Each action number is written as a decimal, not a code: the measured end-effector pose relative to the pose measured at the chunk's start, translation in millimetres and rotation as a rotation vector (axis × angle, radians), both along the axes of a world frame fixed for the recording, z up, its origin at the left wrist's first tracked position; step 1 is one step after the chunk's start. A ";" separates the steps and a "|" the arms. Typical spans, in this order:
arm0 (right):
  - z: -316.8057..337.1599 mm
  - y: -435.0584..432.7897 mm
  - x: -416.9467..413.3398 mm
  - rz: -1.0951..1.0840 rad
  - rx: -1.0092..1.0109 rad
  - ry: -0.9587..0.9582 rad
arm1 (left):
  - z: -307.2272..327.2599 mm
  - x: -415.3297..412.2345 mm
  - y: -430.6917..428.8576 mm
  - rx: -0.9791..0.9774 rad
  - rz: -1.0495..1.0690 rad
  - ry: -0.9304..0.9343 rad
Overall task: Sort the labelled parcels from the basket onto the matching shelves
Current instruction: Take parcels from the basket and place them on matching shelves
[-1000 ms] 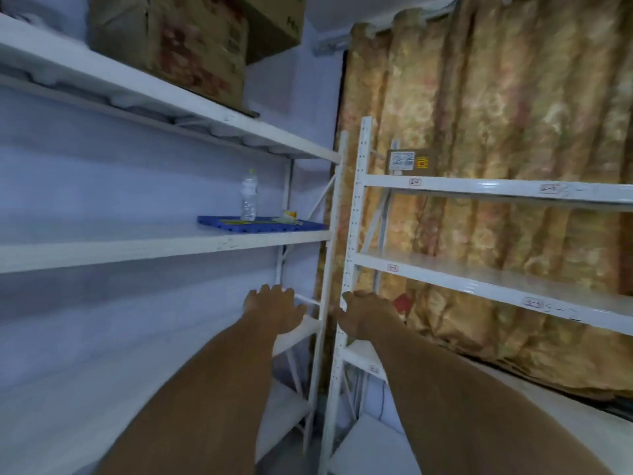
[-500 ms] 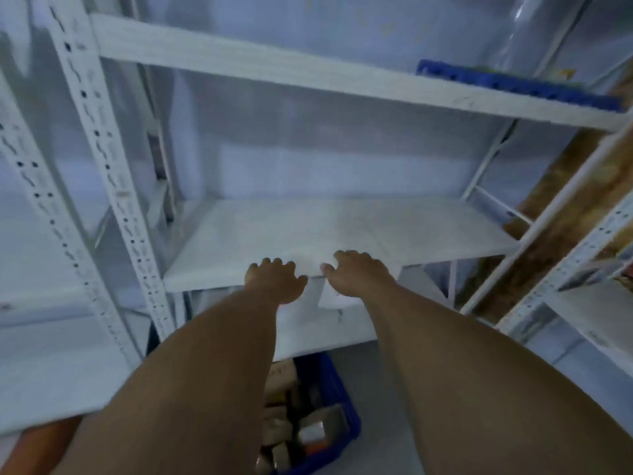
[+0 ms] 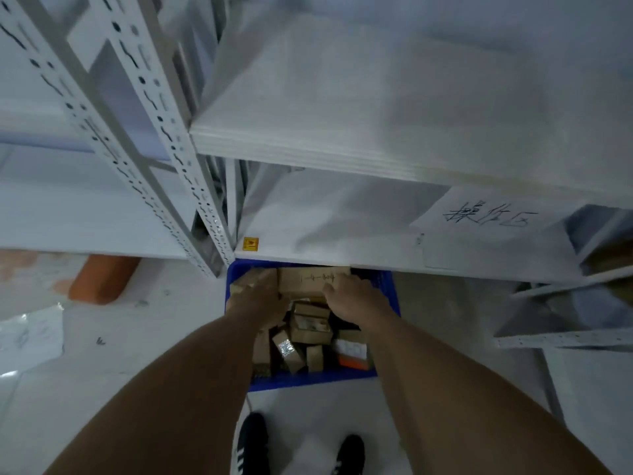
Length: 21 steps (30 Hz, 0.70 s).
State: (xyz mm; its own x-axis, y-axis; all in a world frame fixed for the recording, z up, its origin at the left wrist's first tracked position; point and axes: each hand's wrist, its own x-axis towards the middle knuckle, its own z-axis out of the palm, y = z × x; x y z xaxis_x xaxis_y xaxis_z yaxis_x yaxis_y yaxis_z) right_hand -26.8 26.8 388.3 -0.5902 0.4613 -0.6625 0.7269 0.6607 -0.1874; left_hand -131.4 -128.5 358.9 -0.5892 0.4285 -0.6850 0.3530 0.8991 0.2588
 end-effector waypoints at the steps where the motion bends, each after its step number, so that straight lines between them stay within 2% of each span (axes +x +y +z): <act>1: -19.9 0.6 1.3 -0.008 -0.024 -0.027 | -13.7 6.6 -1.6 -0.001 0.081 -0.049; 5: -113.1 9.6 10.0 -0.093 -0.161 -0.080 | -114.6 30.0 -3.2 -0.020 0.190 -0.205; 8: -183.2 20.9 18.0 -0.128 -0.217 -0.118 | -198.1 43.3 3.7 -0.066 0.301 -0.252; 12: -278.3 46.8 19.7 -0.183 -0.248 -0.159 | -308.1 51.4 22.1 -0.007 0.471 -0.252; 18: -407.0 72.6 18.7 -0.312 -0.316 -0.149 | -388.8 50.9 64.1 0.048 0.691 -0.309; 21: -446.4 80.7 16.3 -0.353 -0.330 -0.111 | -422.5 52.3 73.9 0.053 0.791 -0.296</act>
State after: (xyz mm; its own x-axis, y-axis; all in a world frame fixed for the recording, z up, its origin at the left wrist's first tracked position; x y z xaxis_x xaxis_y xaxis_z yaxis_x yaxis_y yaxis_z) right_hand -10.4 107.5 -58.1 -0.3529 0.3752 -0.8572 0.9232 0.2885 -0.2538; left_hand -79.1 -54.6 -63.6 -0.5283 0.0012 -0.8490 -0.4640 0.8371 0.2899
